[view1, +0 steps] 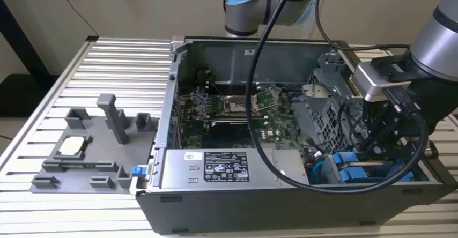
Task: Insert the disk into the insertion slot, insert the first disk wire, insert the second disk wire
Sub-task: 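Insert the second disk wire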
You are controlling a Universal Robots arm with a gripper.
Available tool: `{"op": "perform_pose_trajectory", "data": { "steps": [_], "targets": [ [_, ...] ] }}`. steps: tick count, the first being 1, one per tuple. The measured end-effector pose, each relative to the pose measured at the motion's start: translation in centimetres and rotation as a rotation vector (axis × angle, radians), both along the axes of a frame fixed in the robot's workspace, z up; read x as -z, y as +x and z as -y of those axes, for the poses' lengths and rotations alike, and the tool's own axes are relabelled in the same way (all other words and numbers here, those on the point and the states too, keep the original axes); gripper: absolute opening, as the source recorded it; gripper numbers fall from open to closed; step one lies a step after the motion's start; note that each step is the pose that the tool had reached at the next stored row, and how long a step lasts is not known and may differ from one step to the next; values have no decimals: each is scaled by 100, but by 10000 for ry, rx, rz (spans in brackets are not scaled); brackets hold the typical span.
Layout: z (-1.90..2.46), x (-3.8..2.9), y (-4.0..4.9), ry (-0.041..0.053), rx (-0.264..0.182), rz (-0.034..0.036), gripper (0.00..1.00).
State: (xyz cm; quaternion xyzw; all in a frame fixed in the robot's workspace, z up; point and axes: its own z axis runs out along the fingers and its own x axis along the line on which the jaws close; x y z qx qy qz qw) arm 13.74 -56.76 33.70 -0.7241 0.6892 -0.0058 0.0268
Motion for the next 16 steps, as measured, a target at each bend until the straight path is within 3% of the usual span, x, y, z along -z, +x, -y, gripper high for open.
{"op": "perform_pose_trajectory", "data": {
  "steps": [7,8,9,11,16],
  "targets": [
    [0,8,1,13,0,1,18],
    [0,7,1,11,0,1,24],
    [0,2,1,6,0,1,24],
    [0,-60,0,10,1,1,24],
    [0,-287,0,7,1,1,24]
  ]
}}
